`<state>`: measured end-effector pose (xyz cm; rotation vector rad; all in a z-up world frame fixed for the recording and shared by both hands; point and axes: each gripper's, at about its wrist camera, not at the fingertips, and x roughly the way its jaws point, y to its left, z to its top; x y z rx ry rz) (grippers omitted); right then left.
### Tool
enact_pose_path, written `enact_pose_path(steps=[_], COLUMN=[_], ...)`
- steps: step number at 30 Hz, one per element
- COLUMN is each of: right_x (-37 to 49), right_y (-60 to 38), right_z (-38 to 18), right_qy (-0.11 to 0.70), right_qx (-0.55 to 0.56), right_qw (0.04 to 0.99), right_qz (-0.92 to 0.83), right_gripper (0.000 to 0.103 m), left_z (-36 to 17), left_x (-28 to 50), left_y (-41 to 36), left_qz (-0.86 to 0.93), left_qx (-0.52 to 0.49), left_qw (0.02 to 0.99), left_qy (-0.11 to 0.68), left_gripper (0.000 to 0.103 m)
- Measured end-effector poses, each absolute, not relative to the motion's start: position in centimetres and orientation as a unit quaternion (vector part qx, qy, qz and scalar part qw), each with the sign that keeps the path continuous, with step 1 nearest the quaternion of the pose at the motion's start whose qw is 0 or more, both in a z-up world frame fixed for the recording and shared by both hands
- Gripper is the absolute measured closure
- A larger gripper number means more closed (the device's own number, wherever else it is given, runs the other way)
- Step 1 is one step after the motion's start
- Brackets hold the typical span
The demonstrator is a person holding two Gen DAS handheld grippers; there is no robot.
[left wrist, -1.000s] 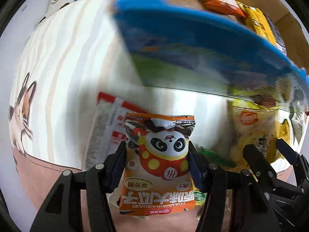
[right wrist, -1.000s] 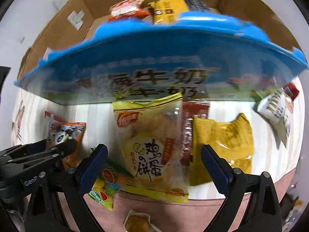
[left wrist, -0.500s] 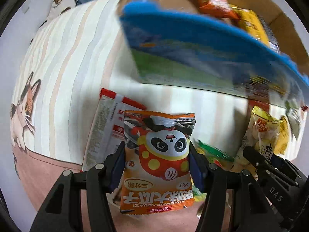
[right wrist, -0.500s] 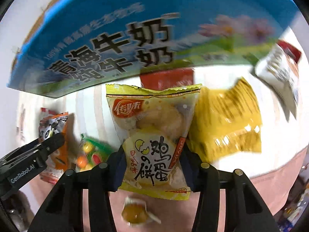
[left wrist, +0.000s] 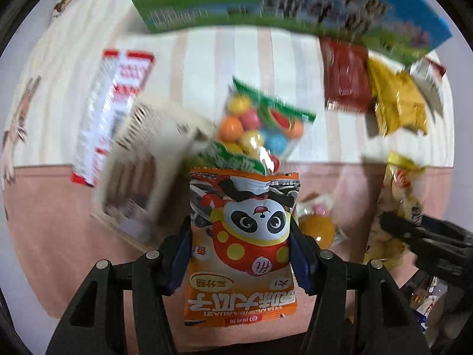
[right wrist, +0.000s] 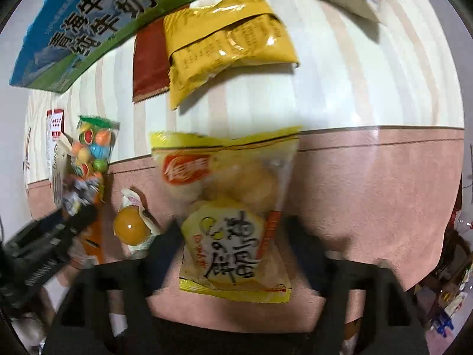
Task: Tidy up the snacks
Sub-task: 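Carry both bags into the box and open both tools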
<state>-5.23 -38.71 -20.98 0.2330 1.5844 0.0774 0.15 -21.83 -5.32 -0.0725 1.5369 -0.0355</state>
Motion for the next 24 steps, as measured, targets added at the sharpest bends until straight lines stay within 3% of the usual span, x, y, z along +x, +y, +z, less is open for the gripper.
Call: enact_pose_path(steps=[5, 10, 11, 13, 14, 16, 24], right_x=[-6.0, -5.4, -5.4, -5.2, -5.5, -6.3, -6.6], right_y=[-37.8, -34.8, -34.7, -34.0, -33.6, -33.5, -34.1], right_z=[-19.8, -22.6, -22.9, -22.8, -22.6, -21.7, -15.2], right_qy=[0.692, 0.704, 0.700, 0.691, 0.689, 0.687, 0.669], right_qx=[0.094, 0.063, 0.055, 0.036, 0.035, 0.048, 0.100], right_qw=[0.716, 0.708, 0.711, 0.721, 0.723, 0.725, 0.735], right_qz=[0.014, -0.020, -0.025, -0.031, -0.026, -0.012, 0.038], right_gripper=[0.011, 0.012, 0.014, 0.044, 0.048, 0.054, 0.054], left_z=[-7.0, -7.6, -7.3, -6.8, -6.2, -5.2, 3.7], left_x=[-0.4, -1.0, -1.1, -0.7, -0.6, -0.3, 1.5], left_y=[-22.7, -23.0, -23.0, -23.1, -23.1, -24.7, -24.1], left_qz=[-0.008, -0.001, -0.001, -0.003, -0.004, -0.008, -0.037], left_qx=[-0.023, -0.021, -0.020, -0.020, -0.020, -0.026, -0.051], left_qw=[0.709, 0.707, 0.707, 0.710, 0.712, 0.716, 0.751], left_qy=[0.705, 0.707, 0.707, 0.704, 0.702, 0.697, 0.658], left_gripper=[0.047, 0.047, 0.047, 0.047, 0.048, 0.049, 0.049])
